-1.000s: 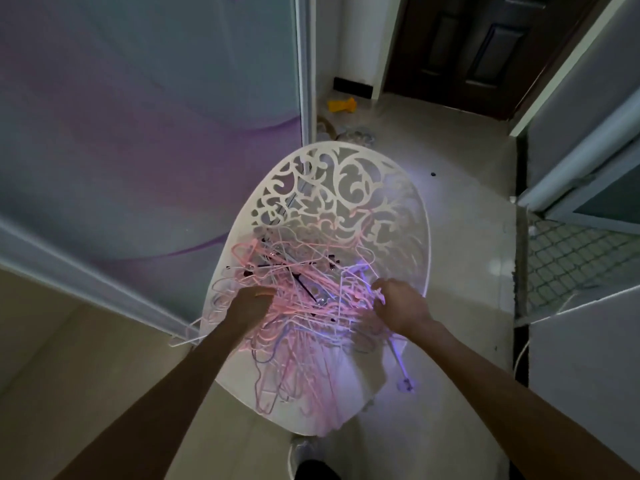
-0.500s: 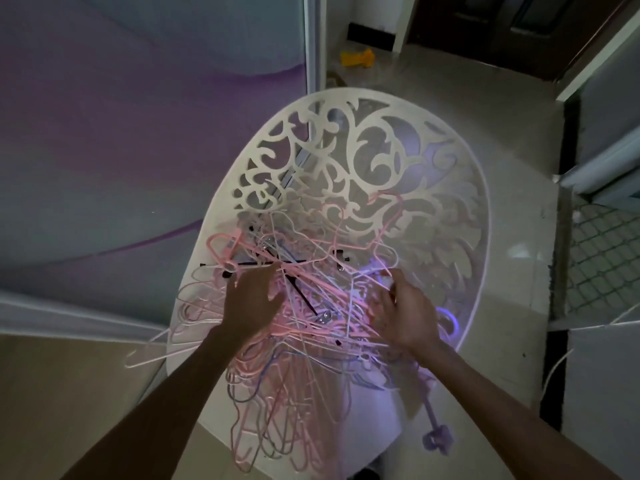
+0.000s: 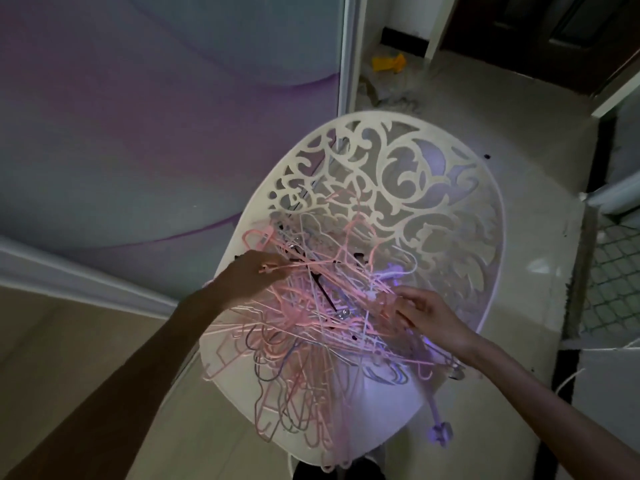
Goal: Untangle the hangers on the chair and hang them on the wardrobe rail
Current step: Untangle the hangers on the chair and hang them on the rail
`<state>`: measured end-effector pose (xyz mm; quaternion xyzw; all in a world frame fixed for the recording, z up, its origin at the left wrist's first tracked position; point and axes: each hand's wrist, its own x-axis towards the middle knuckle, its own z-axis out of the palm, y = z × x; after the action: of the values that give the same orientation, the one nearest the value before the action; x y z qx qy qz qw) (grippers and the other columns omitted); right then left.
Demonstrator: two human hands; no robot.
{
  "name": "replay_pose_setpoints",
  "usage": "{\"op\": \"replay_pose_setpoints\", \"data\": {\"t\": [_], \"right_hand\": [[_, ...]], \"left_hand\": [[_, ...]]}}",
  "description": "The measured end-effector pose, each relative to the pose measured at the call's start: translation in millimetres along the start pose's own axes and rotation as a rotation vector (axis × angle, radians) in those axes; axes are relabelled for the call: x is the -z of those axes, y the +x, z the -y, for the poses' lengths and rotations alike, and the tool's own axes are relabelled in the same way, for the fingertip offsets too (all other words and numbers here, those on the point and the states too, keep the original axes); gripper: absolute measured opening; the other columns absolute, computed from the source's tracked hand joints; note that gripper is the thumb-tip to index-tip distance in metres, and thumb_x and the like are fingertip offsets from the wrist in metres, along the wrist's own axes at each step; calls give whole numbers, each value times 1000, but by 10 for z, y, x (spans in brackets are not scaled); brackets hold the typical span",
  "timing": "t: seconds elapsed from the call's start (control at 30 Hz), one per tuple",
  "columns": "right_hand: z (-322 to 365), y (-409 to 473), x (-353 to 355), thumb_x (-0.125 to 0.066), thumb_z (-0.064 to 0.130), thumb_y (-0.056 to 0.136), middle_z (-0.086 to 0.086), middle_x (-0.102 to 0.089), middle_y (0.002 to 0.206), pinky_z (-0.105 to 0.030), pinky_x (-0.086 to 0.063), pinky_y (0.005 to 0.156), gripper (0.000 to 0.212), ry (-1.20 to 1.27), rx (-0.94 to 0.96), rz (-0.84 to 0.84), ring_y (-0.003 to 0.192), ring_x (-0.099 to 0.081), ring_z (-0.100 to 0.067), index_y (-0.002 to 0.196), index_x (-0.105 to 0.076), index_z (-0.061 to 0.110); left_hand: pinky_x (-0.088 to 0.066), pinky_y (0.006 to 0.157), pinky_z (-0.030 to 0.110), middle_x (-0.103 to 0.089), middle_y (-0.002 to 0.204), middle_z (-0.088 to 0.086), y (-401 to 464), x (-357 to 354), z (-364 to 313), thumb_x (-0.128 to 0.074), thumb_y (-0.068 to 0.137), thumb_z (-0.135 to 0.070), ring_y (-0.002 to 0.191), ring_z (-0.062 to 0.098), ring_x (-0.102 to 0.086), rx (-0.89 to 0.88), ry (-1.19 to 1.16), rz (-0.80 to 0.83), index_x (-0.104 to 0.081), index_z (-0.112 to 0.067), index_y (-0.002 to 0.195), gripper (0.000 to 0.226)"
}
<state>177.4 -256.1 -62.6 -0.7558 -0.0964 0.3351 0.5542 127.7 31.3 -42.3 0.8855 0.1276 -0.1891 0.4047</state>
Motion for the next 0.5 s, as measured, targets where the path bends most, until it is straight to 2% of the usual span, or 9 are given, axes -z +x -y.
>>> {"op": "replay_pose_setpoints", "data": {"t": [0.07,0.13,0.17,0.23,0.27,0.33,0.4,0.43,0.5], "right_hand": [[107,-65,-44,-42,-4,96,9,-46,40,-5,-31,41,31,-38,-27,62,35,-38,2,76,-57,14],[194,-117,-122,-42,-1,97,7,-44,45,-6,-29,41,25,-40,-51,101,36,-36,1,84,-60,11],[212,-122,-161,-43,1,97,0,-43,51,-9,-28,42,23,-51,-53,97,38,-33,1,86,-62,6],[269,-126,-214,-45,5,97,-7,-46,59,-17,-32,46,21,-82,-53,44,42,-37,-1,88,-65,4],[299,-118,-216,-45,5,97,-4,-51,59,-18,-35,47,22,-80,-79,9,42,-41,0,87,-65,7],[350,-77,-175,-45,6,97,3,-57,63,-11,-38,46,20,-86,-109,-47,44,-47,3,96,-65,6],[381,-40,-97,-48,15,97,9,-60,74,-8,-43,52,17,-242,-87,-116,54,-55,3,99,-63,23],[360,1,-39,-49,18,95,11,-63,75,-15,-47,57,19,-308,-69,-158,56,-56,2,91,-61,32],[319,118,12,-51,10,91,7,-64,67,-31,-47,61,27,-374,-53,-216,53,-57,-6,77,-60,32]], "left_hand": [[-40,80,17,-59,122,2,-124,96,-174,-56,92,-24,100,10,-53,22,24,229,-58,-13,126,36],[-38,86,18,-55,124,1,-249,214,-331,-52,94,-28,103,9,-50,27,66,299,-52,-12,132,42],[-38,82,14,-57,123,3,-296,262,-390,-50,95,-29,99,7,-51,9,80,278,-53,-11,132,41],[-36,65,8,-64,109,7,-405,375,-414,-48,96,-28,80,7,-51,-15,75,186,-58,-10,128,38],[-34,60,9,-66,101,7,-474,429,-396,-49,96,-27,74,8,-49,-15,69,154,-61,-11,125,35],[-34,59,12,-66,94,4,-626,559,-283,-51,95,-27,68,9,-49,8,65,116,-67,-19,116,27],[-35,60,11,-69,97,4,-735,670,-108,-51,94,-29,67,9,-53,56,85,82,-70,-43,96,23],[-33,57,8,-69,99,6,-791,716,-26,-50,95,-29,67,10,-56,84,119,63,-71,-44,94,25],[-34,54,4,-68,111,7,-860,753,151,-49,96,-27,82,14,-65,133,134,-31,-71,-23,110,26]]}}
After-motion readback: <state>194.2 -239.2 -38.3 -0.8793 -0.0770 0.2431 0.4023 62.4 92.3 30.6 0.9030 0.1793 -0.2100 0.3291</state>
